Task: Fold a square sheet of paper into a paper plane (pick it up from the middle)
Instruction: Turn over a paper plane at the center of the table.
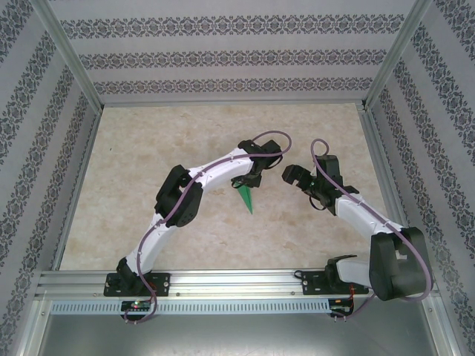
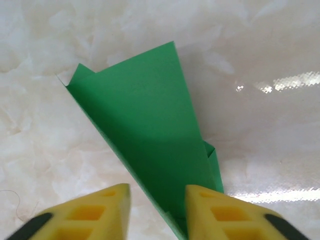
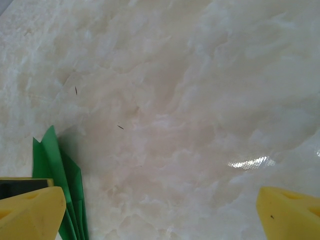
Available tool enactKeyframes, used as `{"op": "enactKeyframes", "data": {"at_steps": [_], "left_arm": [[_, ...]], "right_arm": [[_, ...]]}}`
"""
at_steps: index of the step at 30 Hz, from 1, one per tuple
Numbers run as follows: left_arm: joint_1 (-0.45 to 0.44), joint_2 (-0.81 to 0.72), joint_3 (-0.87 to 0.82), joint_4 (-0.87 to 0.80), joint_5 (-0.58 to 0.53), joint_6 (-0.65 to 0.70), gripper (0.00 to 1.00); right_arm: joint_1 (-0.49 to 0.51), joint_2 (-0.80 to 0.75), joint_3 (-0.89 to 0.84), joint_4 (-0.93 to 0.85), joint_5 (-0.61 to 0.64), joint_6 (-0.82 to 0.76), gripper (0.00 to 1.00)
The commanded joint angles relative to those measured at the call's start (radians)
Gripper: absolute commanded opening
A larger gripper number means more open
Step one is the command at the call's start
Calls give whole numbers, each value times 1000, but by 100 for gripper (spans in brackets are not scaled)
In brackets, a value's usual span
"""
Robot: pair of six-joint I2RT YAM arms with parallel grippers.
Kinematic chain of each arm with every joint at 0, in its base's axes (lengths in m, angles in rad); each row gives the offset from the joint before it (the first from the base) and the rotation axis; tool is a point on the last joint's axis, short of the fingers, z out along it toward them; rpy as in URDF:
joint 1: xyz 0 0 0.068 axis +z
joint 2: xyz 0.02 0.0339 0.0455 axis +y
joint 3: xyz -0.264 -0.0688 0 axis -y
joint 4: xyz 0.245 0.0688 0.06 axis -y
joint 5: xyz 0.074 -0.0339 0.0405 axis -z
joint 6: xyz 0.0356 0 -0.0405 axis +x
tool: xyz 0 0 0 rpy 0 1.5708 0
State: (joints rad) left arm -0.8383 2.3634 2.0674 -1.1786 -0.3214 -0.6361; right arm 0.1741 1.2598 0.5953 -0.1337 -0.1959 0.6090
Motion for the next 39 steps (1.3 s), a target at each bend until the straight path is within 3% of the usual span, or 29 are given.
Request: {"op": "enactKeyframes", "data": {"at_steps": [1,10,15,21,27,34,39], "left_arm": [[-8,-49,-11,-25,-18,-21,26],[-7,-114,-42,0,-46,-44,1],[-5,-232,-138,123,5,-7,0],[27,-417,-377,415,156,40,0],[114,-484,-607,692,402,3,0],[180,-481,-833,1072,619,-133,0],[216,-501,-962,1231,660,-199,0]], "right_arm": [[-5,8,0,28,-7,11,98],[-7,1,0,23,10,5,98],[-5,-2,0,30,5,3,97],[-8,0,4,38,4,2,93],[19,8,19,64,-100,-9,86],[186,27,103,-37,-31,48,86],[284,74,107,43,-20,132,74]]}}
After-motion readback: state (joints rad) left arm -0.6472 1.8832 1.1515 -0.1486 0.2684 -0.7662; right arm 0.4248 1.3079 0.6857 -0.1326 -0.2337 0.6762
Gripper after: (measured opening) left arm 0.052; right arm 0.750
